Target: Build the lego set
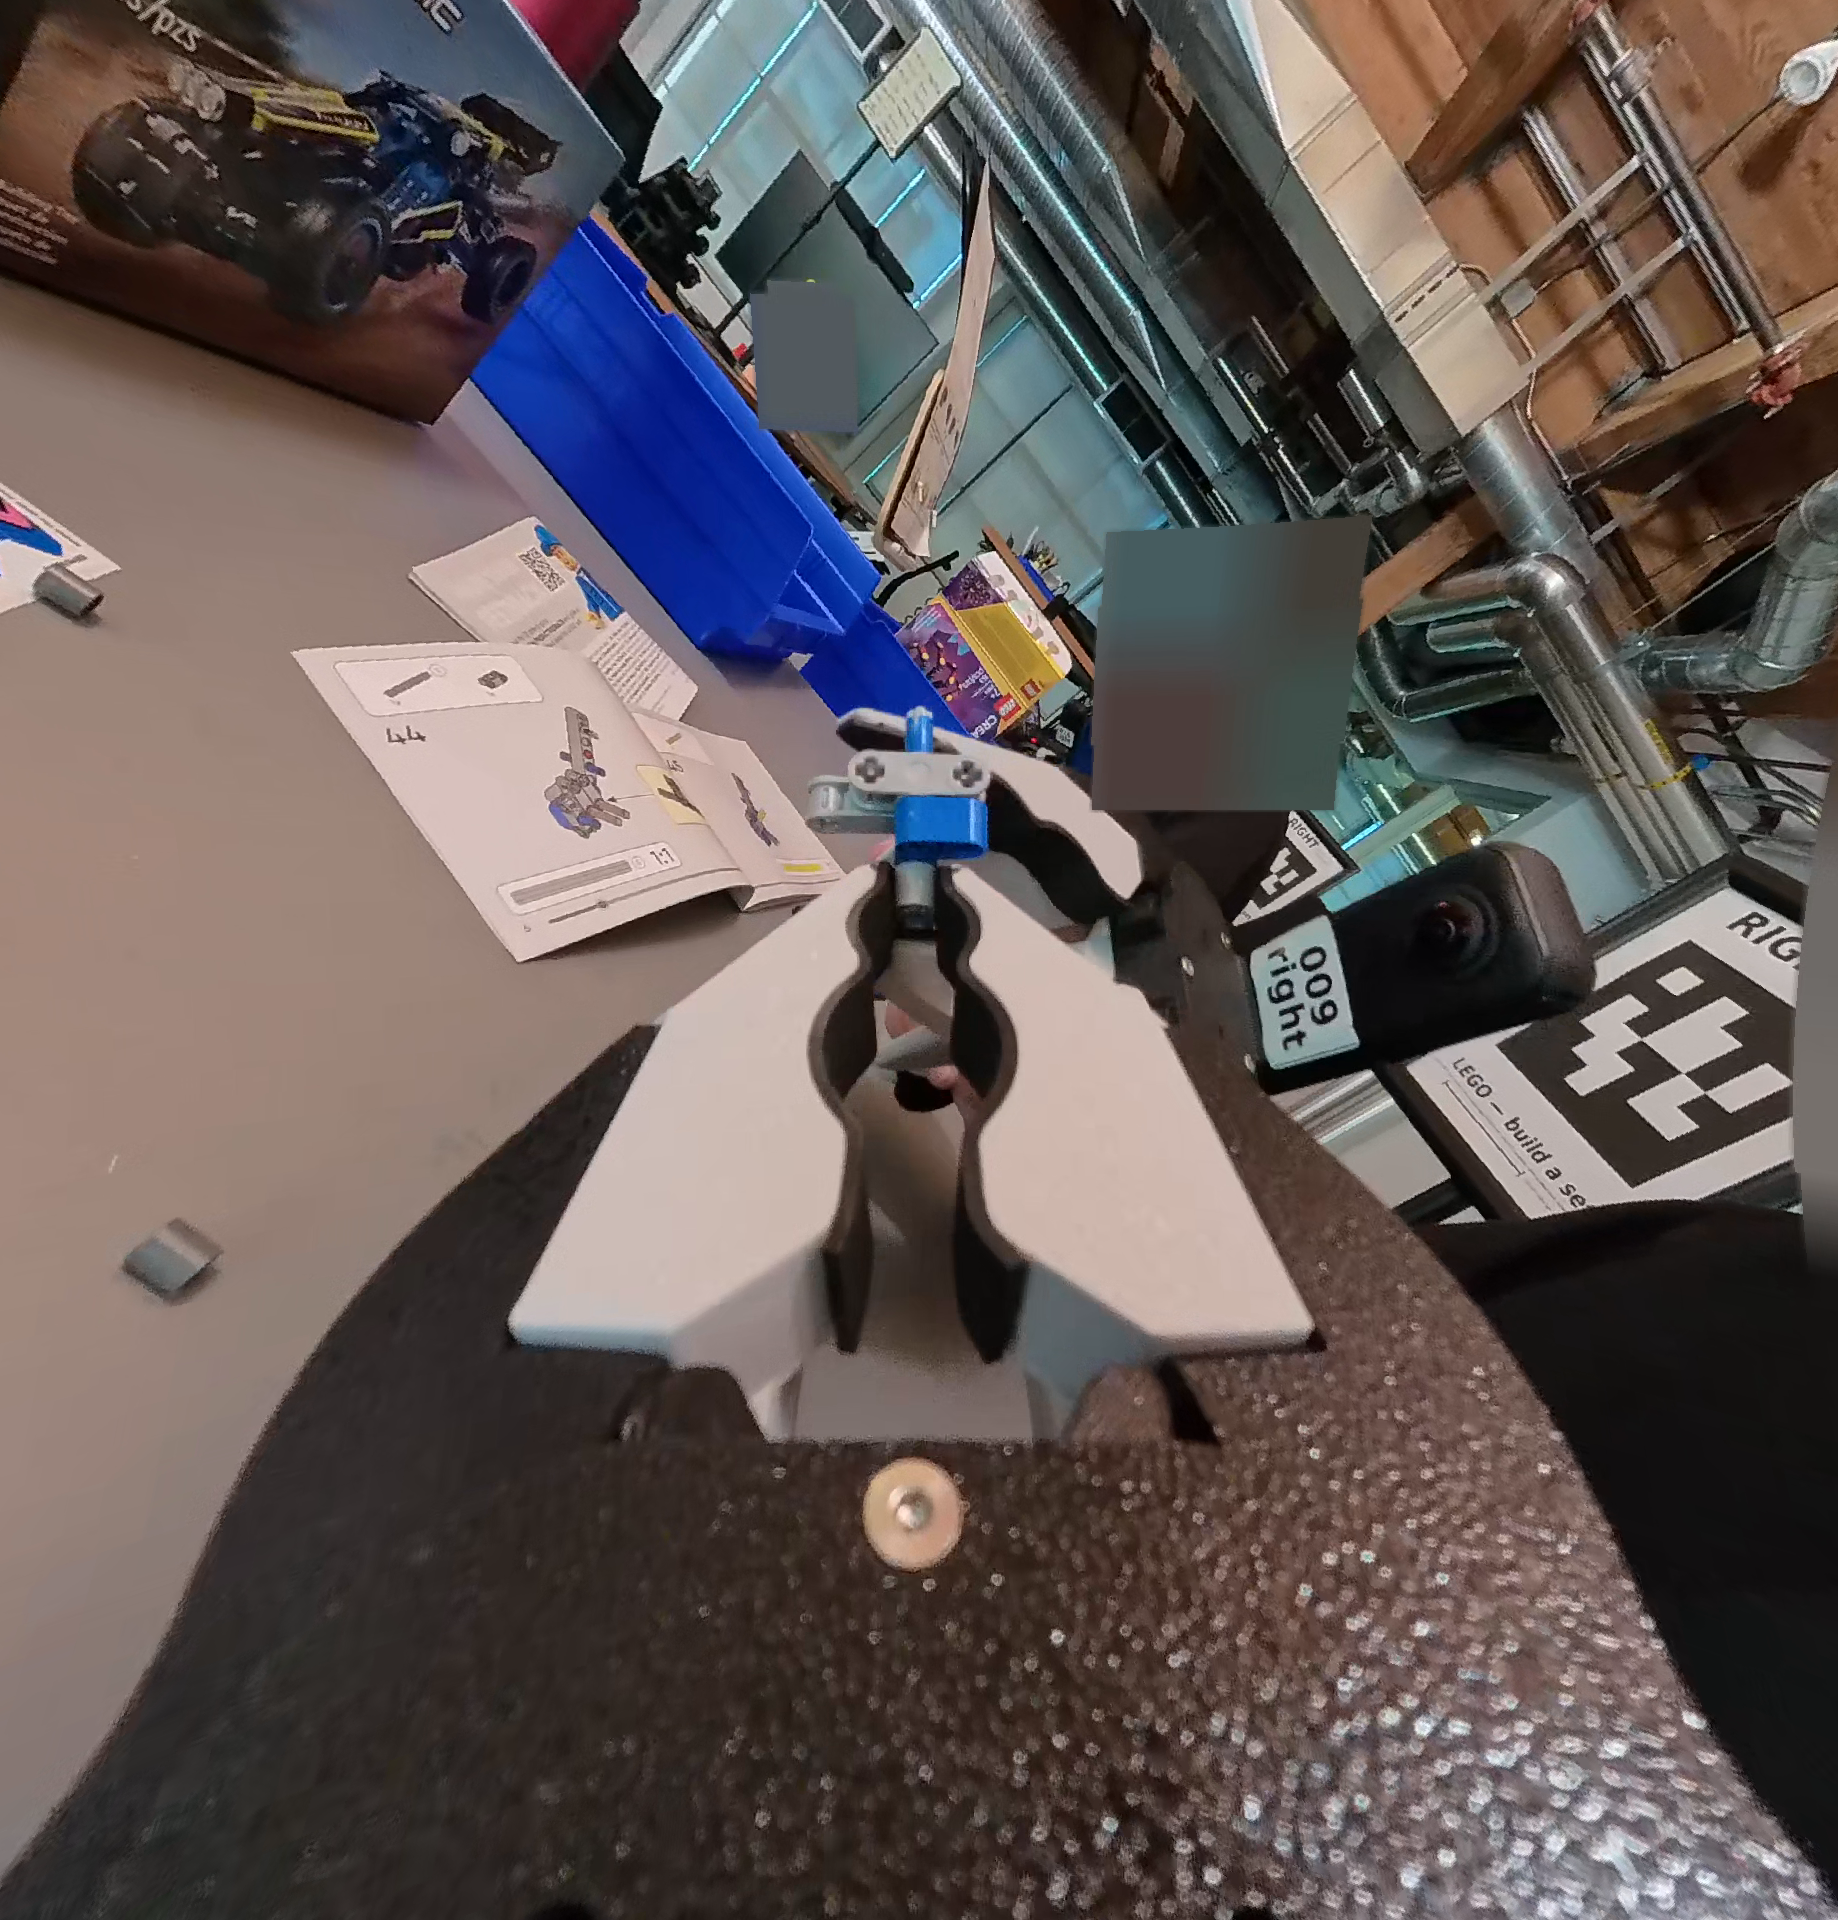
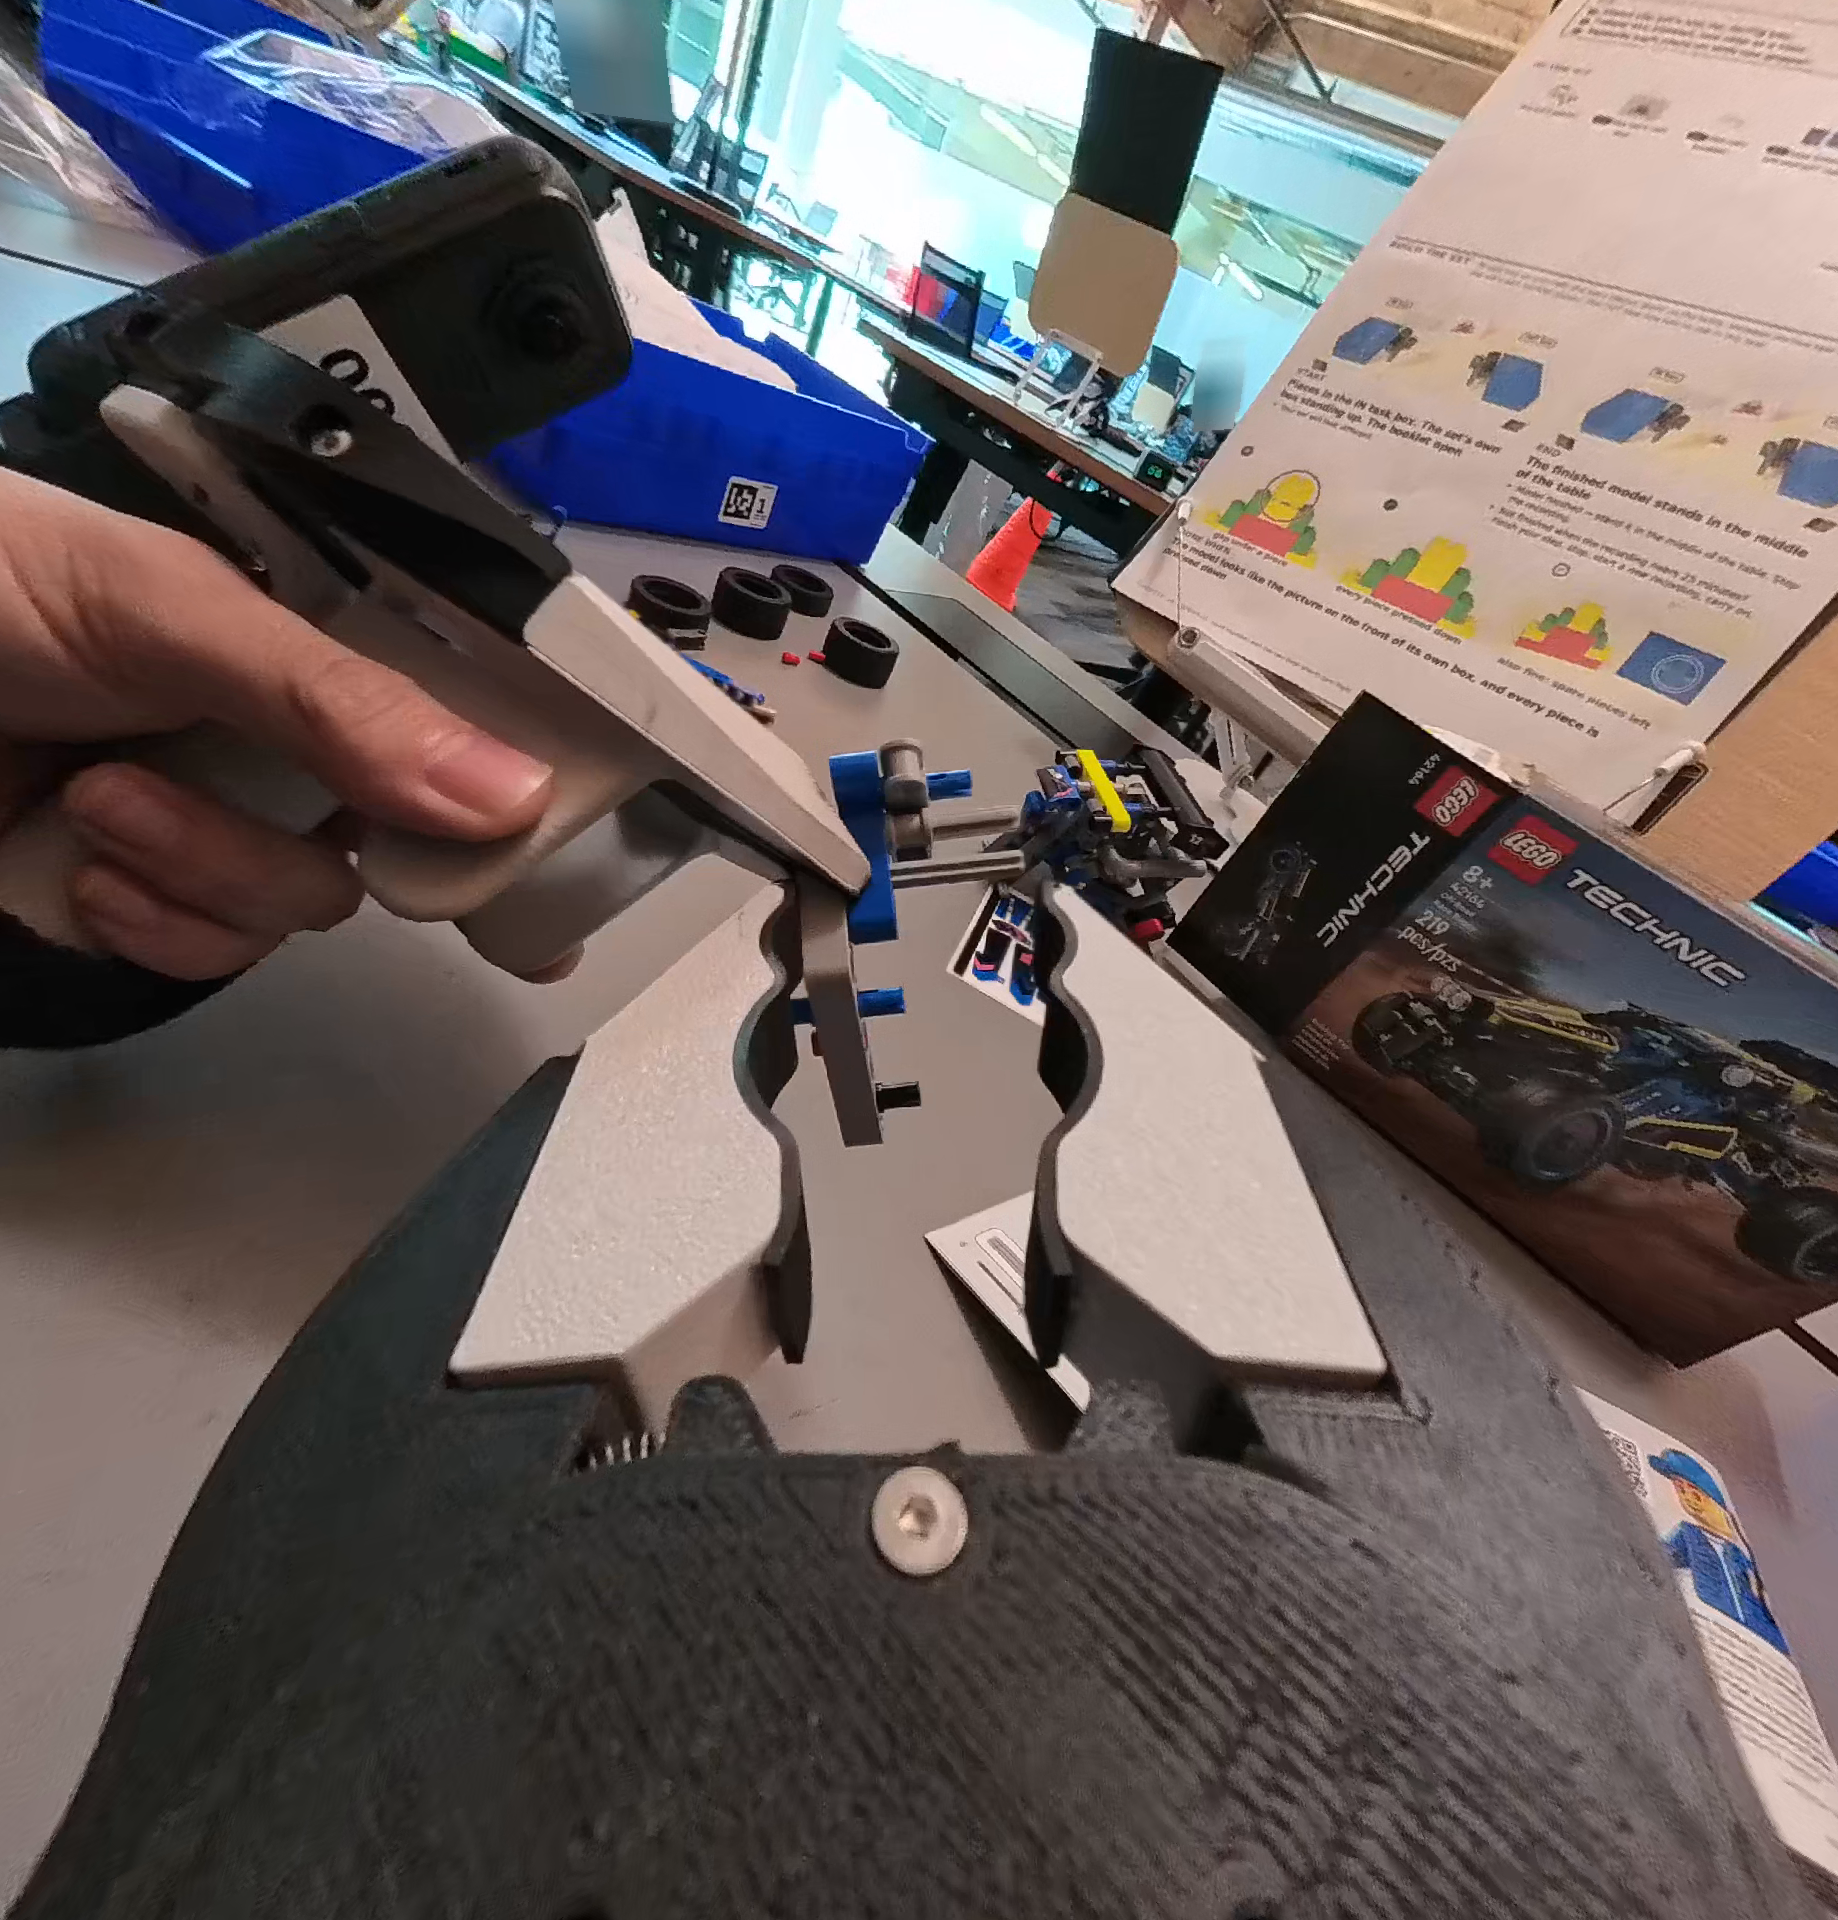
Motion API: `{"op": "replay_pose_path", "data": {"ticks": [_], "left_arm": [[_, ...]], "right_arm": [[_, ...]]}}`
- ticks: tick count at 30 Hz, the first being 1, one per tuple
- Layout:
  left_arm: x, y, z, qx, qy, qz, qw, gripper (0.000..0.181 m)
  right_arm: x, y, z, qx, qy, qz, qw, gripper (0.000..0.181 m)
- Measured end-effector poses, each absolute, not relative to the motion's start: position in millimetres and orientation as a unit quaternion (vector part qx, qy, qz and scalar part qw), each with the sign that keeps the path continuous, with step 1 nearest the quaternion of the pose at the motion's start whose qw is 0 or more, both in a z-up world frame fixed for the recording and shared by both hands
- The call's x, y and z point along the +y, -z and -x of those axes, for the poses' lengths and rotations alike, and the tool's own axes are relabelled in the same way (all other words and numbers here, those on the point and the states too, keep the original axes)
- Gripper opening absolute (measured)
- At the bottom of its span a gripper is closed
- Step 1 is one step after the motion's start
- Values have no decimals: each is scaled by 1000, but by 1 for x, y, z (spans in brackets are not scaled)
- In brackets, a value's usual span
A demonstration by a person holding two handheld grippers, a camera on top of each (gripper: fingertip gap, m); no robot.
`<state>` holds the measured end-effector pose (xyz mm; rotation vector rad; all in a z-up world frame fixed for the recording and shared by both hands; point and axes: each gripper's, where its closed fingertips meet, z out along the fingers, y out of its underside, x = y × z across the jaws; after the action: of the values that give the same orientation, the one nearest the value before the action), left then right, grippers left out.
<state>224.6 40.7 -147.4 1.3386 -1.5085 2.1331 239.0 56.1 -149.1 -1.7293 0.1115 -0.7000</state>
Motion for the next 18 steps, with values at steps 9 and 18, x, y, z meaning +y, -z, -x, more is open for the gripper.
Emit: {"op": "replay_pose_path", "data": {"ticks": [9,18], "left_arm": [[43,153,-221,-527,-717,-438,127,5],[46,174,-225,-561,-684,-449,124,5]], "right_arm": [[57,152,-240,35,316,746,585,53],[56,163,-243,28,297,765,571,61]]}}
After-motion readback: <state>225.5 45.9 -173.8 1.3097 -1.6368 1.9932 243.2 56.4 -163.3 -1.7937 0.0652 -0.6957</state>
